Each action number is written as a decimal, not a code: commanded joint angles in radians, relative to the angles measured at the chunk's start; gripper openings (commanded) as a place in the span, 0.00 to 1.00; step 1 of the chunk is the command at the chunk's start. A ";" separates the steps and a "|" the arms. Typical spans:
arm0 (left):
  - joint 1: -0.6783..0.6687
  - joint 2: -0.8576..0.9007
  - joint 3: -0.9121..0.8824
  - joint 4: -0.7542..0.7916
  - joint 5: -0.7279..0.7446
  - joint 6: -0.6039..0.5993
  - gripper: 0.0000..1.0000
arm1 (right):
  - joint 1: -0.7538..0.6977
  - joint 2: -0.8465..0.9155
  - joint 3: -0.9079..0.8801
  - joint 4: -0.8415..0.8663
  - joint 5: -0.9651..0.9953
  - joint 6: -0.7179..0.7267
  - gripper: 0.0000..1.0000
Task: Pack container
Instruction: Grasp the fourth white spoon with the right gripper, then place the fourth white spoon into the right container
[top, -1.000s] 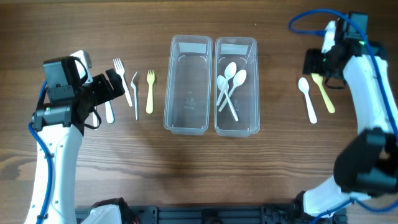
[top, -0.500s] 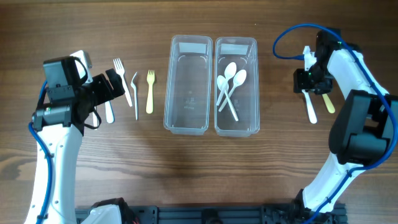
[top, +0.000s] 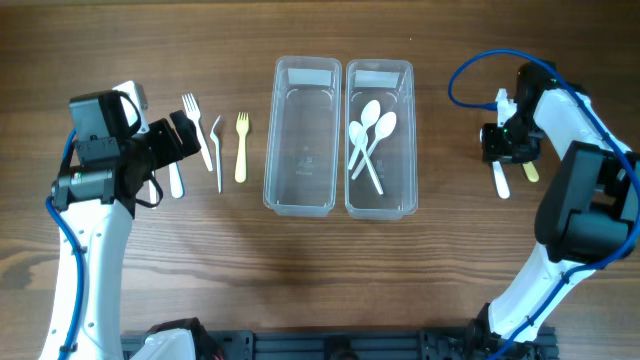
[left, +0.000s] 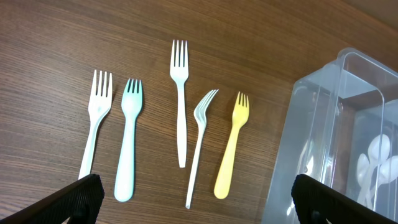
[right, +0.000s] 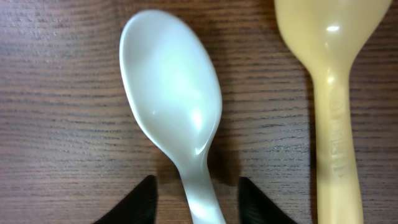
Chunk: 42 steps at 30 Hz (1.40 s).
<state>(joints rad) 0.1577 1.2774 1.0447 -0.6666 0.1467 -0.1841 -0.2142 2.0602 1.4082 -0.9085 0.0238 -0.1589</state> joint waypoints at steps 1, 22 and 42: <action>0.006 0.002 0.020 0.003 -0.006 0.020 1.00 | 0.001 0.016 -0.008 0.003 -0.010 0.005 0.26; 0.006 0.002 0.020 0.003 -0.006 0.020 1.00 | 0.229 -0.396 0.093 -0.053 -0.235 0.298 0.04; 0.006 0.002 0.020 0.003 -0.006 0.020 1.00 | 0.528 -0.167 0.104 0.091 -0.151 0.377 0.54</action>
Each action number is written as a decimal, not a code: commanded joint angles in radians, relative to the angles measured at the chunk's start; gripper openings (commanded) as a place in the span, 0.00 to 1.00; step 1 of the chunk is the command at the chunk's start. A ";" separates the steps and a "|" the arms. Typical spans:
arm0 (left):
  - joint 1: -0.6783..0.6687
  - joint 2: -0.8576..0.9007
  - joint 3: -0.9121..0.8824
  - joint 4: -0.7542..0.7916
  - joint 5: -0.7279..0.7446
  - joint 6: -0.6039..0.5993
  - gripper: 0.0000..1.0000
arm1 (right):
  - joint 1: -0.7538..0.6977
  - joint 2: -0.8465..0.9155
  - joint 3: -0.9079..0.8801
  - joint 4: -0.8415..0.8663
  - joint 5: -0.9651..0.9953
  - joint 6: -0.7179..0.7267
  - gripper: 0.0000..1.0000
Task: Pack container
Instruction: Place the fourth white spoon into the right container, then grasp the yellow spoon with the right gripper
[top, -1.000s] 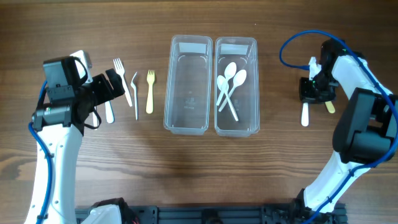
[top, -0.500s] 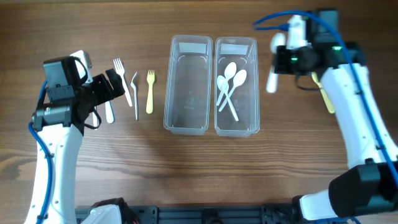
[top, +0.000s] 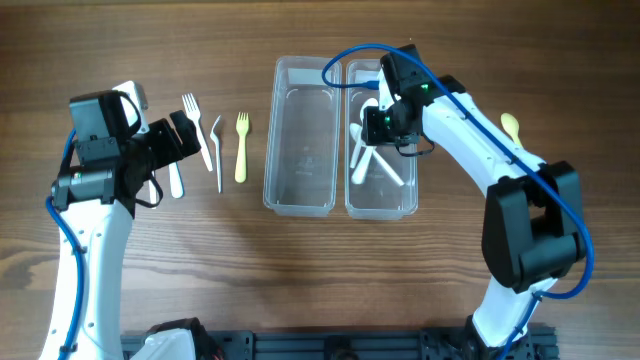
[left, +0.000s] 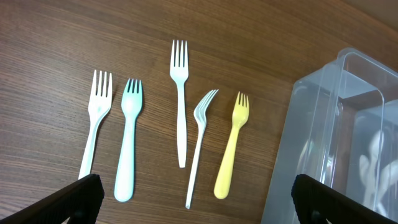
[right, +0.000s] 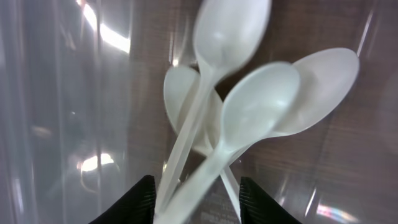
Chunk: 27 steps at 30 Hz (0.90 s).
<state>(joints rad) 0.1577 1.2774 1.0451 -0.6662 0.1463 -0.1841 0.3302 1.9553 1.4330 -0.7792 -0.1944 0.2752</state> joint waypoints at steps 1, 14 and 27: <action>0.006 0.002 0.019 0.003 -0.006 0.020 1.00 | -0.024 -0.091 0.106 -0.056 0.085 -0.076 0.57; 0.006 0.002 0.019 0.003 -0.006 0.020 1.00 | -0.550 -0.230 0.110 -0.035 0.173 -0.539 0.79; 0.006 0.002 0.019 0.003 -0.006 0.020 1.00 | -0.671 0.143 0.079 -0.077 0.161 -0.666 0.63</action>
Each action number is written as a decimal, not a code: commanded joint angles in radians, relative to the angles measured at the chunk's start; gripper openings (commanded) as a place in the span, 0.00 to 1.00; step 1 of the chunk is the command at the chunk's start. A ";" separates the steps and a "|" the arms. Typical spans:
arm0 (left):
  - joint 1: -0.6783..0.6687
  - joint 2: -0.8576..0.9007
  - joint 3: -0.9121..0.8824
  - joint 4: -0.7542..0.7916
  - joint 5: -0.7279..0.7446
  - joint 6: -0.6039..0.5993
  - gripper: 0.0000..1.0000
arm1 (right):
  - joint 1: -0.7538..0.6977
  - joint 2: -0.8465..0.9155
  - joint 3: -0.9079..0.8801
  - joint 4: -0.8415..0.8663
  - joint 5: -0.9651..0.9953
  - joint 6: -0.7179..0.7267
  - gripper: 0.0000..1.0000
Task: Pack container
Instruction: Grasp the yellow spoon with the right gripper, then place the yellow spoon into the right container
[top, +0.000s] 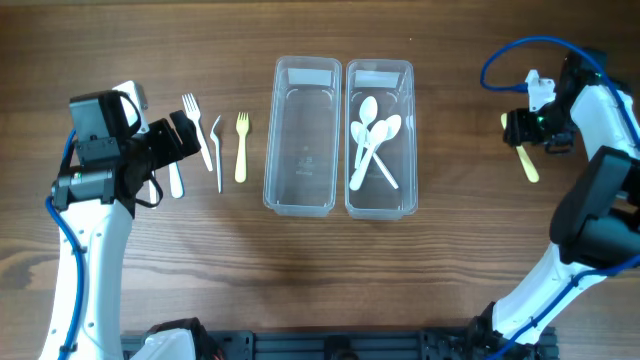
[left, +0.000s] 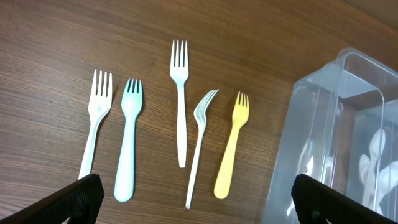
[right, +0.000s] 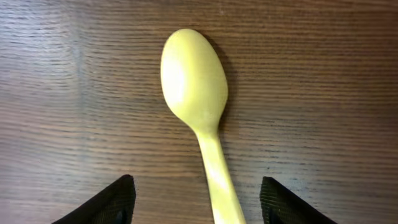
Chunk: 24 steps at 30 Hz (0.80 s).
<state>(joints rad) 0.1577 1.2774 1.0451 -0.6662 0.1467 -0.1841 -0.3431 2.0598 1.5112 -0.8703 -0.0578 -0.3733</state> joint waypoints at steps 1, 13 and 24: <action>0.006 0.002 0.019 0.003 -0.006 0.020 1.00 | 0.002 0.045 0.001 0.018 0.024 -0.018 0.63; 0.006 0.002 0.019 0.003 -0.006 0.020 1.00 | 0.005 0.097 0.000 0.022 0.036 0.087 0.30; 0.006 0.002 0.019 0.003 -0.006 0.020 1.00 | 0.089 0.064 0.043 -0.082 -0.047 0.254 0.05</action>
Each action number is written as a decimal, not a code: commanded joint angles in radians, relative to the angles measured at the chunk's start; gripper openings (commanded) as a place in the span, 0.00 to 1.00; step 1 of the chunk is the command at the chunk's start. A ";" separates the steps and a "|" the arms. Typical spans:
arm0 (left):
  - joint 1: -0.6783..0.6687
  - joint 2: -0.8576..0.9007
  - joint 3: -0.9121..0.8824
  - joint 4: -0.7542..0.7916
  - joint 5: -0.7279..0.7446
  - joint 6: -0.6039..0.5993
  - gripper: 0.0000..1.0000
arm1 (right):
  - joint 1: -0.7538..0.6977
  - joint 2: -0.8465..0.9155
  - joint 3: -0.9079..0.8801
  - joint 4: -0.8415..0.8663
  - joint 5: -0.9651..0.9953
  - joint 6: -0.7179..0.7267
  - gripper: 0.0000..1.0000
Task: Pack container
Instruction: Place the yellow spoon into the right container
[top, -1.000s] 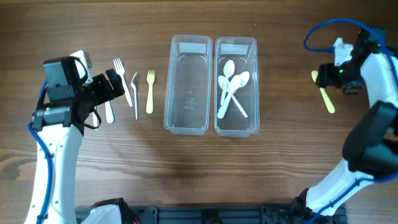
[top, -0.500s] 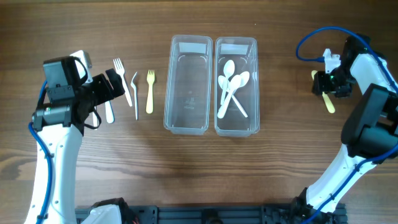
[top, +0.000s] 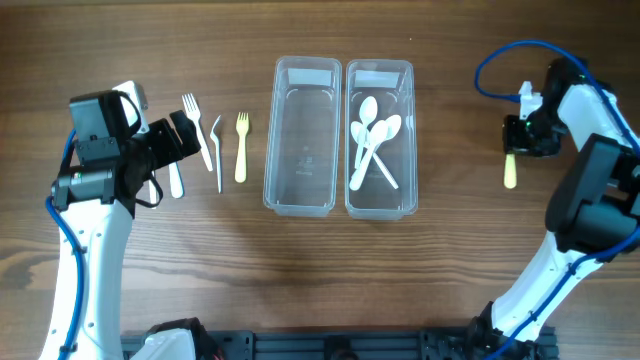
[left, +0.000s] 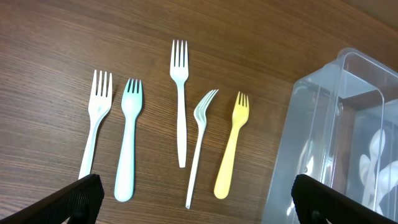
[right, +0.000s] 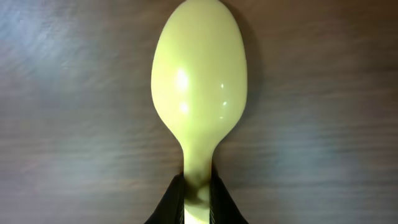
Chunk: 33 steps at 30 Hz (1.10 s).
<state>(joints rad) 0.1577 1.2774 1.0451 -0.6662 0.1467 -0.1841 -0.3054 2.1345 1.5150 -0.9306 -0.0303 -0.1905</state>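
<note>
My right gripper (right: 198, 194) is shut on the neck of a yellow spoon (right: 199, 81), bowl pointing away from the wrist. From overhead the spoon's handle (top: 511, 172) sticks out below that gripper (top: 527, 137), at the table's right. Two clear containers stand mid-table: the left one (top: 303, 190) is empty, the right one (top: 408, 150) holds several white spoons (top: 372, 140). Several forks (left: 180, 106), white, teal and yellow, lie left of the containers. My left gripper (left: 198, 205) hangs open above the forks, touching none.
The brown wooden table (top: 320, 280) carries nothing else. The clear wall of the left container (left: 311, 137) stands just right of the yellow fork (left: 231, 146). The right arm's blue cable (top: 500, 55) loops above the table at the far right.
My right gripper, open above the yellow spoon before, is now shut on its neck. The spoon's handle has turned from slanted to straight. The left arm has not moved.
My right gripper stood around a white spoon's handle beside the yellow spoon at the right. Then it was over the right container with that spoon. Then the white spoon lay in the container and the gripper hung open over the yellow spoon, which it now grips.
</note>
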 joint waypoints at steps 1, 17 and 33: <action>0.006 0.002 0.019 0.003 -0.006 0.020 1.00 | 0.079 -0.039 0.056 -0.031 -0.111 0.092 0.04; 0.006 0.002 0.019 0.003 -0.006 0.020 1.00 | 0.511 -0.332 0.059 0.019 -0.174 0.352 0.04; 0.006 0.002 0.019 -0.004 -0.005 0.020 1.00 | 0.574 -0.342 0.019 0.199 -0.097 0.425 0.72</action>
<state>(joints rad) 0.1577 1.2774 1.0451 -0.6716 0.1463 -0.1841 0.3386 1.8904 1.4818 -0.7540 -0.1600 0.2684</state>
